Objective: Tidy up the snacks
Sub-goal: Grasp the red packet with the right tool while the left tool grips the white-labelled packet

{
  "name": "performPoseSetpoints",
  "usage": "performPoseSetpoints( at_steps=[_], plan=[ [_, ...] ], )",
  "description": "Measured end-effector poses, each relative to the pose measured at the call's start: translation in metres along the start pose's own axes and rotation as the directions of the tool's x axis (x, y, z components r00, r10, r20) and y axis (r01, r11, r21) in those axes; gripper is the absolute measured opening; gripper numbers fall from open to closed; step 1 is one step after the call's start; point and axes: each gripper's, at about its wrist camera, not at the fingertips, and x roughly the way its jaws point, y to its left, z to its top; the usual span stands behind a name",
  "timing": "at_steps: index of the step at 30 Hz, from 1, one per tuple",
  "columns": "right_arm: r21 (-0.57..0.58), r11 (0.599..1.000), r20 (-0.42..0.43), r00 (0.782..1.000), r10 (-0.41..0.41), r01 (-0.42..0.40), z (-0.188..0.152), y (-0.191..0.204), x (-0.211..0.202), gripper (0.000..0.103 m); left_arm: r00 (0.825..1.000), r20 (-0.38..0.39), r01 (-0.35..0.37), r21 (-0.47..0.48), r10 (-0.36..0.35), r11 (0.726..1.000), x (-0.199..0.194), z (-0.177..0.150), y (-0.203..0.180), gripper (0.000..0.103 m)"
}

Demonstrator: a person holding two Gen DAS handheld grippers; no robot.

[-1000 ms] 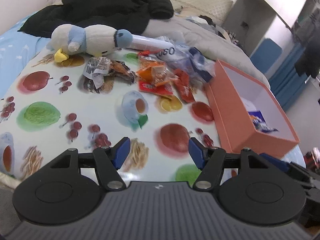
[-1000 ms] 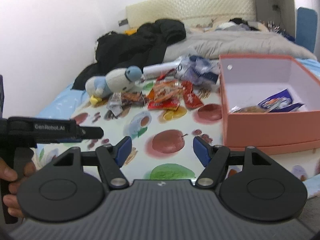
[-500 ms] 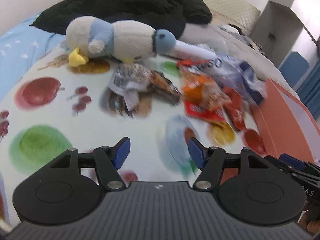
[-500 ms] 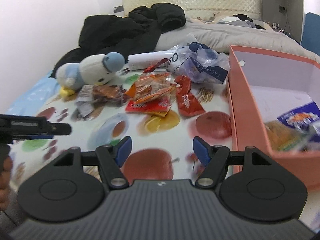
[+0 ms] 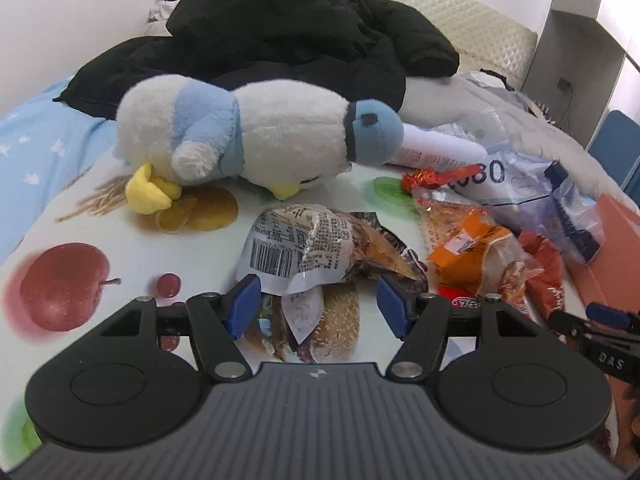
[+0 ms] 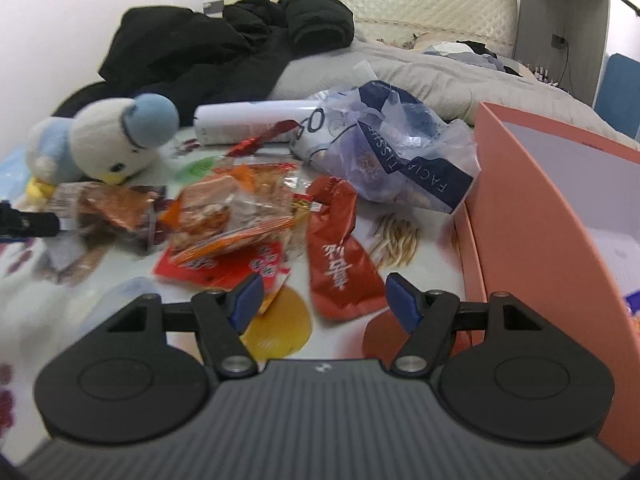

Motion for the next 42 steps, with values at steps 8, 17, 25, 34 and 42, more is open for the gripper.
performPoseSetpoints(
  at_steps=[8, 17, 25, 34, 42],
  plan=[
    [-0.061, 0.998, -0.015, 0.999, -0.037, 0.036, 0.001, 0.005, 0.039, 0.069, 1.0, -0.014, -0.002, 0.065, 0.003, 0.998, 0.025, -0.011, -0.005, 0.051],
    [-0.072, 0.995, -0.009, 0.997, -0.074, 0.073, 0.002, 0.008, 0.041, 0.049, 1.0, -0.026, 0.004, 0.018, -0.003, 1.0, 0.03, -0.015, 0.003, 0.017],
    [-0.076, 0.992, -0.043, 0.994, -0.101, 0.098, -0.005, 0.01, 0.023, 0.046, 0.998, -0.036, 0.045, 0.012, -0.044, 0.999, 0.005, -0.02, -0.01, 0.005],
    [-0.066, 0.991, -0.091, 0.989, -0.118, 0.113, -0.024, 0.018, -0.022, 0.043, 0.996, -0.064, 0.058, -0.034, -0.06, 0.998, -0.047, -0.038, -0.021, 0.003],
    [-0.035, 0.996, -0.134, 0.987, -0.09, 0.086, -0.047, 0.018, -0.064, 0.04, 0.995, -0.087, 0.048, -0.033, -0.051, 0.998, -0.098, -0.065, -0.026, 0.002]
  ],
)
